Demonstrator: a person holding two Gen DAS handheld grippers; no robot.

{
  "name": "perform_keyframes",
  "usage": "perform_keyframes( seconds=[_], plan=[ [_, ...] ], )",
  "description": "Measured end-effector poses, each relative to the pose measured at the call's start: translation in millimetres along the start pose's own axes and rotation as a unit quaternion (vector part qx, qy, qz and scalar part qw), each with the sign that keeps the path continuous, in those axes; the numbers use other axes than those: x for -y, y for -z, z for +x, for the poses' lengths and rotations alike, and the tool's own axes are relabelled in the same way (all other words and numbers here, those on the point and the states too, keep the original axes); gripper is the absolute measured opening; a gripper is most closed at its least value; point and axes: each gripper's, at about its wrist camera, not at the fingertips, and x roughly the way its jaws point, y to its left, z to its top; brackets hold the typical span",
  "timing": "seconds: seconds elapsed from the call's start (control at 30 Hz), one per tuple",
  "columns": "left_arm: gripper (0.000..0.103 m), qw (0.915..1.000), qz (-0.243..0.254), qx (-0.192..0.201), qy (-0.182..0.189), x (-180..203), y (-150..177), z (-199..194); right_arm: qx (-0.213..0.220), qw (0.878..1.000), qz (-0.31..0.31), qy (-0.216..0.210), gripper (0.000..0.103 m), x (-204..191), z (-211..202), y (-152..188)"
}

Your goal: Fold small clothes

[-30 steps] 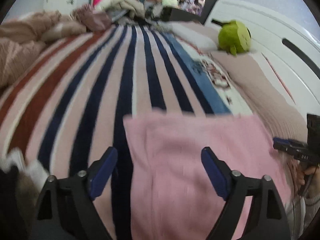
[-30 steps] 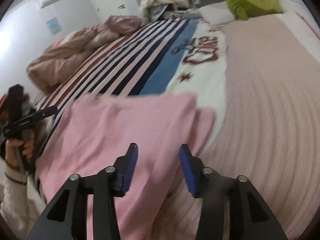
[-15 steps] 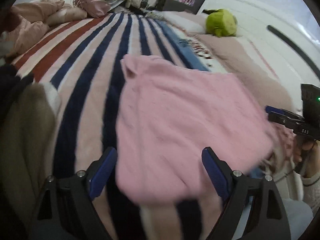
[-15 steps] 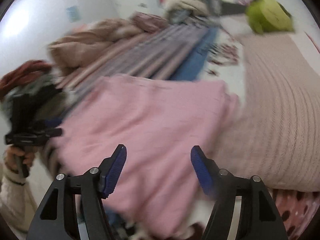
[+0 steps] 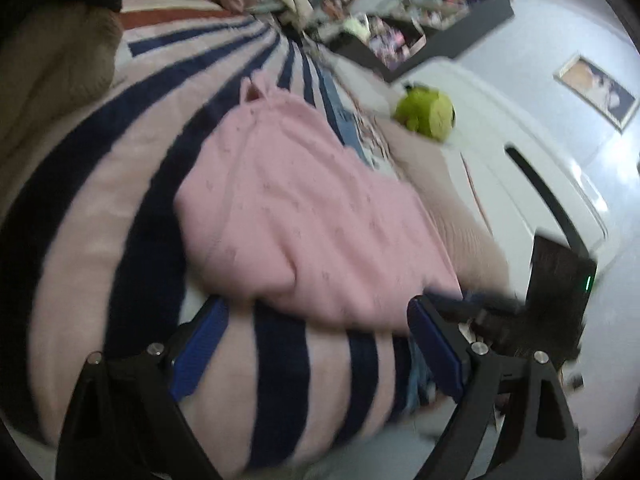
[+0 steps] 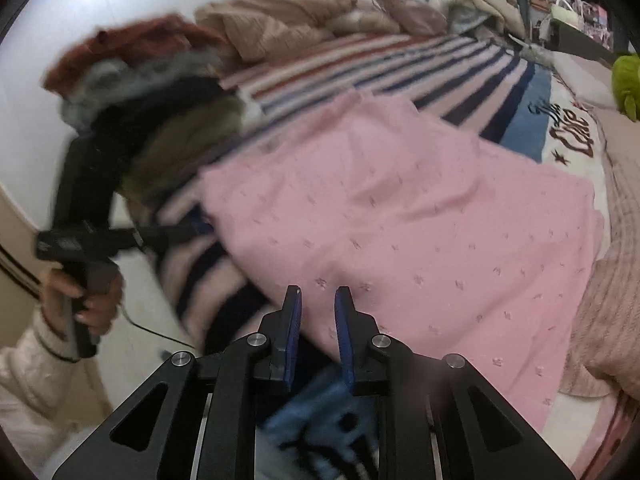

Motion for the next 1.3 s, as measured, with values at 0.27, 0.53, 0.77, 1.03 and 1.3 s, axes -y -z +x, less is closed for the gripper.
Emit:
perform_keyframes(
  seconds=[0.27, 0.53, 0.77, 1.03, 1.3],
  plan=[
    [0.020, 0.9985, 0.045, 0.018, -0.027, 41.5, -35.0, 29.1, 0.009, 1.000, 0.014, 0.008, 0.016, 2.9, -11.1, 12.5],
    [0.004, 0.9831, 0.180, 0.016, -0.025, 125.6, -45.2, 33.8, 0.107, 0.982, 0.153, 0.026, 0.029, 76.4, -88.1, 64.8],
    [0.003, 0.9477, 0.301, -0.081, 0.067, 215.0, -8.0, 93.9, 0.160, 0.959, 0.235, 0.014, 0.029, 121.9, -122.9, 115.2],
    [0.023, 0.9166, 0.335, -0.207, 0.068, 220.3, 47.0, 144.1, 0.154, 0.955, 0.255, 0.015, 0.029, 141.3, -126.5, 142.6],
    [0.080, 0.9317, 0.333, -0.133, 0.058, 199.3, 16.9, 58.6, 0.194, 0.957, 0.214, 0.007, 0.047, 124.2, -139.7, 105.5]
  ],
)
